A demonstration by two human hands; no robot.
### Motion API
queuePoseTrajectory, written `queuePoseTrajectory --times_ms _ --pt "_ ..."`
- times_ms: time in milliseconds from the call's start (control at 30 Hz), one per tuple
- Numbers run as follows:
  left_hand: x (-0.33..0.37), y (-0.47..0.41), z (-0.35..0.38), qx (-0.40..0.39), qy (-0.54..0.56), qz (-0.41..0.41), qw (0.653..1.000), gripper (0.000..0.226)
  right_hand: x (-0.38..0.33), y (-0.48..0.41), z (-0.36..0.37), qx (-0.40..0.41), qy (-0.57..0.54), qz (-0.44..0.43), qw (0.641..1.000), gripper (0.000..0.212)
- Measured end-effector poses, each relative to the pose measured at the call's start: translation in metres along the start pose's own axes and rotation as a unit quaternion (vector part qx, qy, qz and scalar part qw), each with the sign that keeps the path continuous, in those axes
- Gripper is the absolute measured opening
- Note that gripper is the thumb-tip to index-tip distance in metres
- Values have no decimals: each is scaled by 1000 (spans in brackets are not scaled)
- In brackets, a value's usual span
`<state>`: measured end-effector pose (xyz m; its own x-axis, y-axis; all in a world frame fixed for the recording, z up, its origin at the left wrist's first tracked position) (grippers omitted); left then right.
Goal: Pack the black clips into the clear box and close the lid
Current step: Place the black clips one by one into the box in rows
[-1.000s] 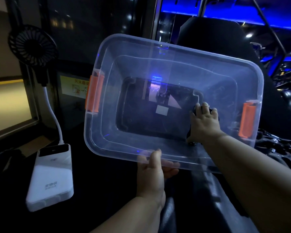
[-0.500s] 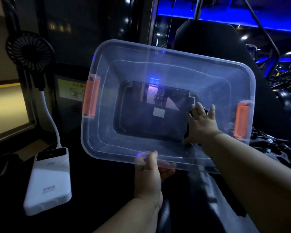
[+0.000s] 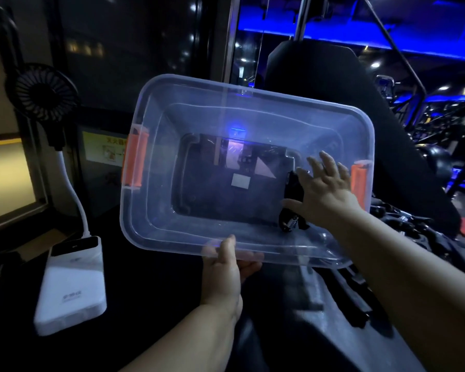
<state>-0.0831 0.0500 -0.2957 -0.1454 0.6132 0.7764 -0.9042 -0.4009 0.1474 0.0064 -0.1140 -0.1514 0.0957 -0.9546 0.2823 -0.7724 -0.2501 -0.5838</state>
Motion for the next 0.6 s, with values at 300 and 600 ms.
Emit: queuePoseTrajectory --times_ms 300,600 --pt "1 5 4 -10 -8 8 1000 9 68 106 -52 315 -242 112 911 34" --pt "0 6 3 -14 -13 17 1000 8 128 175 42 71 -252 314 913 36"
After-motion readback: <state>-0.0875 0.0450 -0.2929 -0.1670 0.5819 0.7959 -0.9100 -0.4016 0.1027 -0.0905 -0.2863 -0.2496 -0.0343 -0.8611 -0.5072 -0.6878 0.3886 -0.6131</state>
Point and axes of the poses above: each hand's wrist, its own y-axis away from the middle knuckle, its own z-axis out of the palm, x = y × z, the point moved 7 cm from there along -y, towards the middle knuckle, and after that the axes turned 8 degrees about x, right-handed, at the moved point
